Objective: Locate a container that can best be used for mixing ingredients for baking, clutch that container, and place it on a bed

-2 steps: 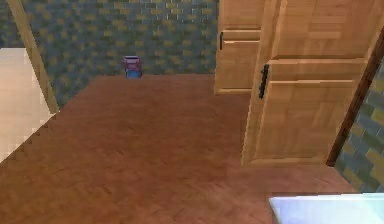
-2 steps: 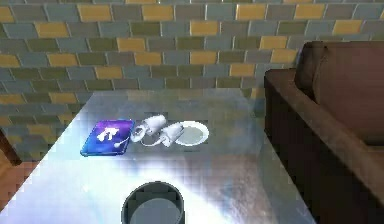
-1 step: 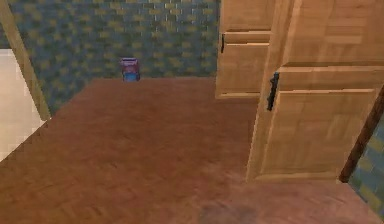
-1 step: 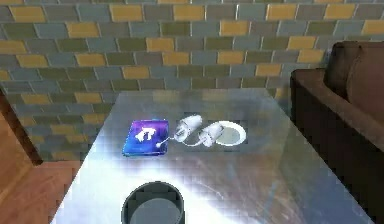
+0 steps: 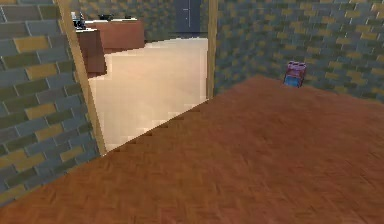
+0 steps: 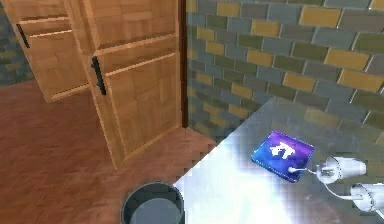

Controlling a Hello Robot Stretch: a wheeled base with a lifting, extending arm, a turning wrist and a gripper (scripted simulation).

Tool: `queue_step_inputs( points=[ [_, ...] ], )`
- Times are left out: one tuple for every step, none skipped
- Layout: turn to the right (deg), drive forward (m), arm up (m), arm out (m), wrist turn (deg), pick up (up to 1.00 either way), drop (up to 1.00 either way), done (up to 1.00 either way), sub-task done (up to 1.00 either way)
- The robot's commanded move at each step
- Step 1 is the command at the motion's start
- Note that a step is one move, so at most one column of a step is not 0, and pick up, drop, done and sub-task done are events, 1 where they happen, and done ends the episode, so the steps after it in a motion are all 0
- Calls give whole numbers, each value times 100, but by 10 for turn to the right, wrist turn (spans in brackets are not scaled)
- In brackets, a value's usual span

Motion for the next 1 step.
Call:
queue_step_inputs(
  points=[
    [-330,0,0,0,0,0,0,0,0]
  ],
)
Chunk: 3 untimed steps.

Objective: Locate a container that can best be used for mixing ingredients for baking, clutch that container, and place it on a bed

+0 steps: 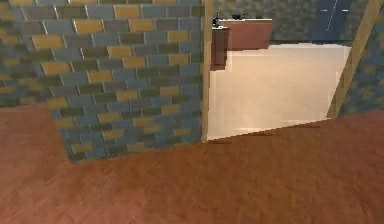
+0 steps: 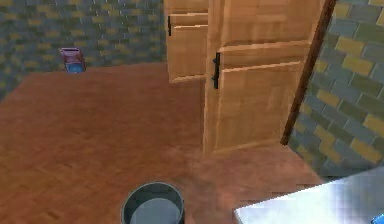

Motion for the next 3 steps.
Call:
queue_step_inputs(
  points=[
    [0,25,0,0,0,0,0,0,0],
    [450,0,0,0,0,0,0,0,0],
    [390,0,0,0,0,0,0,0,0]
  ],
)
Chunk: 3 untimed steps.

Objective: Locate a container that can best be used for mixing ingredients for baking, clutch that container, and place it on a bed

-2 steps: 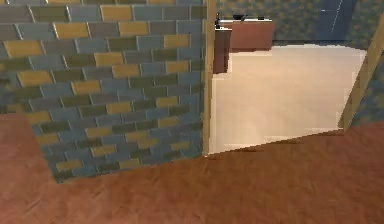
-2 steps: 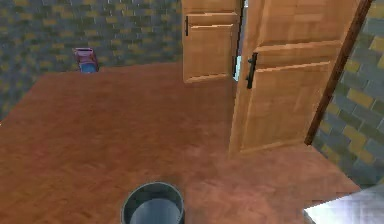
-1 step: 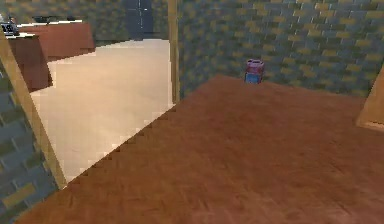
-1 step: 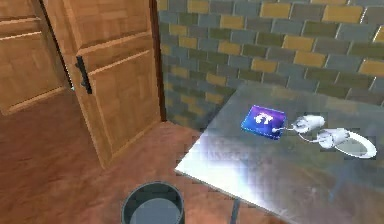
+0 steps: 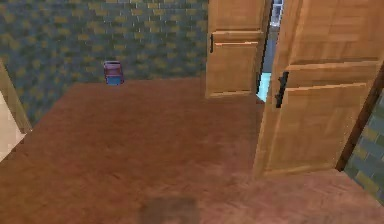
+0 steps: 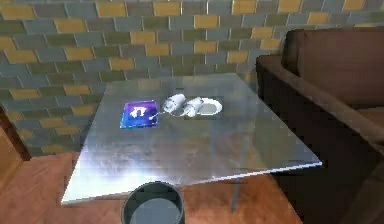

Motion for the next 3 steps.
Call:
queue_step_inputs(
  points=[
    [0,100,0,0,0,0,0,0,0],
    [90,0,0,0,0,0,0,0,0],
    [0,35,0,0,0,0,0,0,0]
  ],
)
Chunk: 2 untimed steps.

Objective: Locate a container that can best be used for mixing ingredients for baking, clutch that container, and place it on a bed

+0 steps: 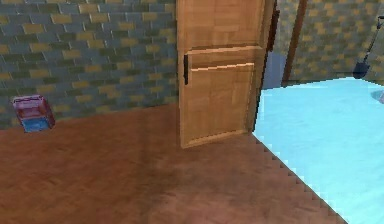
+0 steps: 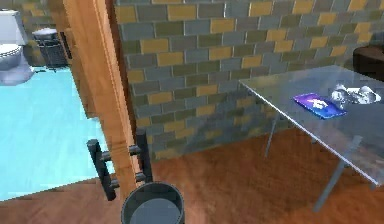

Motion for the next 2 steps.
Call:
queue_step_inputs(
  points=[
    [60,0,0,0,0,0,0,0,0],
    [0,55,0,0,0,0,0,0,0]
  ],
)
